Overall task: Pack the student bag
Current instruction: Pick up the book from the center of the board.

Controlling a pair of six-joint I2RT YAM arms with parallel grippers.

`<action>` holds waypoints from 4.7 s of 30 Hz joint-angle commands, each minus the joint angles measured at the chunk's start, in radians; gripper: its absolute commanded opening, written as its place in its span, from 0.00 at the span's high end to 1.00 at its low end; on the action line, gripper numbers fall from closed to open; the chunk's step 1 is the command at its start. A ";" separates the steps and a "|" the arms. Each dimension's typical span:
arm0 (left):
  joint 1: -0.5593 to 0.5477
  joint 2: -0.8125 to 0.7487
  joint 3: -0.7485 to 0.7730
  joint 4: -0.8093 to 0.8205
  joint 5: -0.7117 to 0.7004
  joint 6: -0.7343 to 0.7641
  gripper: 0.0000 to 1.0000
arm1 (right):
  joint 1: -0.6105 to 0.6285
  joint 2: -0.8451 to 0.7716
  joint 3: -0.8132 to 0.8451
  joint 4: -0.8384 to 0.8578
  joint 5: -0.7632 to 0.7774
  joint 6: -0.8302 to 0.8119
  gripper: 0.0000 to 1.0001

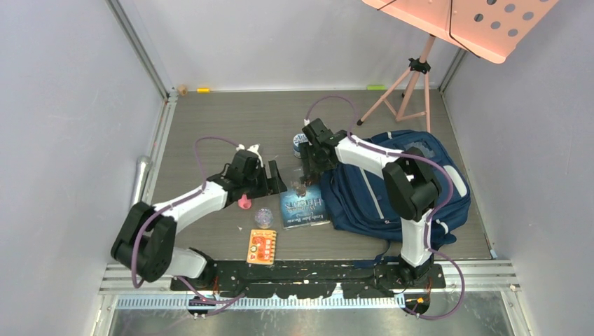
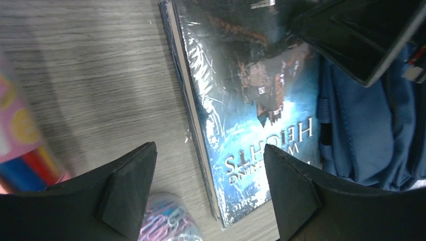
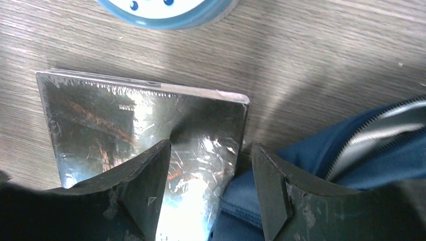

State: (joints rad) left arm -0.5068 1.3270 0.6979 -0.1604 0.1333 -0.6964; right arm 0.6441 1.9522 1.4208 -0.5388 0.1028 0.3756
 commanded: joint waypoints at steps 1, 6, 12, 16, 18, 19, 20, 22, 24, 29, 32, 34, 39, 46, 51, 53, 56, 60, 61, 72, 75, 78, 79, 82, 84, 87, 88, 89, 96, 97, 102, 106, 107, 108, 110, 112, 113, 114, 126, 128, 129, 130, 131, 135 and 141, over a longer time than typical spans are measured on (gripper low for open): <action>-0.007 0.103 0.011 0.134 0.045 -0.042 0.23 | -0.018 0.036 0.004 0.082 -0.086 -0.038 0.35; -0.009 0.201 0.016 0.154 0.057 -0.080 0.29 | -0.028 0.064 0.006 0.087 -0.161 -0.032 0.39; -0.010 0.275 -0.019 0.279 0.102 -0.143 0.29 | -0.027 0.063 -0.053 0.111 -0.227 0.064 0.43; -0.027 0.316 -0.021 0.365 0.128 -0.181 0.31 | -0.023 0.060 -0.097 0.148 -0.277 0.134 0.47; -0.033 0.317 -0.007 0.389 0.127 -0.183 0.31 | -0.016 0.059 -0.112 0.168 -0.299 0.168 0.49; -0.033 0.311 0.001 0.398 0.125 -0.185 0.33 | -0.010 0.060 -0.116 0.171 -0.301 0.172 0.50; -0.034 0.304 0.008 0.408 0.123 -0.186 0.34 | -0.008 0.061 -0.116 0.167 -0.299 0.180 0.50; -0.035 0.279 0.021 0.416 0.113 -0.191 0.38 | -0.003 0.061 -0.118 0.163 -0.293 0.191 0.52; -0.038 0.241 0.032 0.417 0.091 -0.192 0.43 | 0.000 0.057 -0.119 0.163 -0.290 0.201 0.53; -0.041 0.149 0.034 0.408 0.049 -0.196 0.57 | 0.008 0.051 -0.126 0.162 -0.286 0.218 0.54; -0.041 0.122 0.027 0.391 0.040 -0.193 0.63 | 0.015 0.050 -0.127 0.163 -0.283 0.227 0.54; -0.041 0.109 0.014 0.397 0.035 -0.200 0.69 | 0.019 0.049 -0.127 0.166 -0.283 0.233 0.55; -0.041 0.076 0.005 0.398 0.021 -0.203 0.93 | 0.031 0.040 -0.136 0.174 -0.281 0.245 0.56; -0.041 -0.051 -0.035 0.387 -0.027 -0.195 1.00 | 0.032 -0.013 -0.165 0.191 -0.271 0.221 0.49; -0.039 -0.174 -0.092 0.366 -0.047 -0.124 1.00 | 0.028 -0.061 -0.183 0.210 -0.294 0.167 0.32; -0.036 -0.197 -0.102 0.349 -0.038 -0.105 1.00 | 0.020 -0.069 -0.199 0.228 -0.337 0.160 0.28; -0.032 -0.207 -0.110 0.349 -0.014 -0.094 1.00 | 0.014 -0.093 -0.235 0.272 -0.374 0.151 0.26; -0.030 -0.193 -0.090 0.320 -0.008 -0.091 1.00 | 0.014 -0.153 -0.288 0.324 -0.385 0.136 0.24; -0.030 -0.192 -0.076 0.278 -0.023 -0.086 1.00 | 0.013 -0.158 -0.296 0.323 -0.372 0.134 0.22; 0.009 -0.097 -0.074 0.031 -0.173 -0.095 0.46 | 0.007 -0.171 -0.331 0.272 -0.308 0.106 0.21; 0.028 -0.057 -0.084 0.072 -0.152 -0.102 0.40 | 0.008 -0.177 -0.341 0.282 -0.312 0.108 0.21; 0.036 -0.003 -0.076 0.108 -0.138 -0.107 0.37 | 0.008 -0.172 -0.343 0.288 -0.314 0.110 0.21; 0.036 0.017 -0.070 0.113 -0.138 -0.107 0.36 | 0.008 -0.167 -0.340 0.289 -0.315 0.111 0.22; 0.039 0.079 -0.053 0.130 -0.097 -0.115 0.33 | 0.009 -0.155 -0.338 0.297 -0.335 0.114 0.23; 0.039 0.118 -0.047 0.147 -0.071 -0.127 0.32 | 0.010 -0.147 -0.338 0.305 -0.353 0.118 0.24; 0.039 0.165 -0.049 0.205 -0.023 -0.146 0.31 | 0.014 -0.133 -0.336 0.320 -0.377 0.131 0.24; 0.038 0.182 -0.054 0.247 -0.001 -0.154 0.31 | 0.015 -0.128 -0.336 0.331 -0.401 0.136 0.24; 0.037 0.193 -0.064 0.287 0.025 -0.164 0.31 | 0.017 -0.116 -0.334 0.340 -0.433 0.144 0.24; 0.036 0.211 -0.091 0.455 0.131 -0.204 0.54 | 0.022 -0.096 -0.360 0.451 -0.565 0.200 0.26; 0.036 0.207 -0.092 0.464 0.138 -0.202 0.56 | 0.021 -0.100 -0.366 0.487 -0.583 0.208 0.27; 0.036 0.198 -0.097 0.472 0.166 -0.200 0.65 | 0.021 -0.158 -0.415 0.661 -0.628 0.314 0.35; 0.036 0.169 -0.114 0.477 0.170 -0.214 0.69 | 0.020 -0.210 -0.443 0.807 -0.614 0.397 0.45; 0.036 0.160 -0.115 0.472 0.170 -0.215 0.70 | 0.020 -0.219 -0.448 0.818 -0.611 0.417 0.46; 0.036 0.149 -0.116 0.467 0.168 -0.216 0.71 | 0.020 -0.238 -0.449 0.837 -0.608 0.426 0.50; 0.036 0.128 -0.117 0.453 0.165 -0.215 0.72 | 0.020 -0.270 -0.452 0.849 -0.598 0.444 0.53; 0.037 0.109 -0.116 0.443 0.160 -0.212 0.72 | 0.020 -0.304 -0.453 0.838 -0.586 0.450 0.55; 0.036 0.102 -0.116 0.442 0.158 -0.212 0.72 | 0.020 -0.326 -0.454 0.832 -0.580 0.449 0.56; 0.036 0.096 -0.115 0.440 0.155 -0.212 0.72 | 0.019 -0.338 -0.455 0.823 -0.571 0.448 0.58; 0.037 0.069 -0.102 0.467 0.186 -0.219 0.74 | 0.015 -0.427 -0.506 0.900 -0.615 0.469 0.63; 0.037 0.069 -0.104 0.475 0.193 -0.219 0.74 | 0.015 -0.412 -0.512 0.924 -0.630 0.467 0.63; 0.037 0.069 -0.106 0.478 0.194 -0.221 0.74 | 0.015 -0.408 -0.509 0.906 -0.620 0.460 0.63; 0.037 0.067 -0.108 0.480 0.194 -0.222 0.74 | 0.015 -0.399 -0.496 0.883 -0.607 0.435 0.63; 0.037 0.065 -0.111 0.483 0.194 -0.222 0.74 | 0.017 -0.393 -0.483 0.807 -0.579 0.420 0.63; 0.037 0.063 -0.112 0.483 0.190 -0.221 0.74 | 0.019 -0.347 -0.393 0.557 -0.460 0.328 0.63; 0.037 0.077 -0.118 0.499 0.196 -0.224 0.74 | 0.025 -0.303 -0.354 0.489 -0.425 0.291 0.60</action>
State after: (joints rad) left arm -0.4541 1.3918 0.5720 0.2966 0.2653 -0.9108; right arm 0.6426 1.6432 1.0222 -0.0486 -0.3153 0.6960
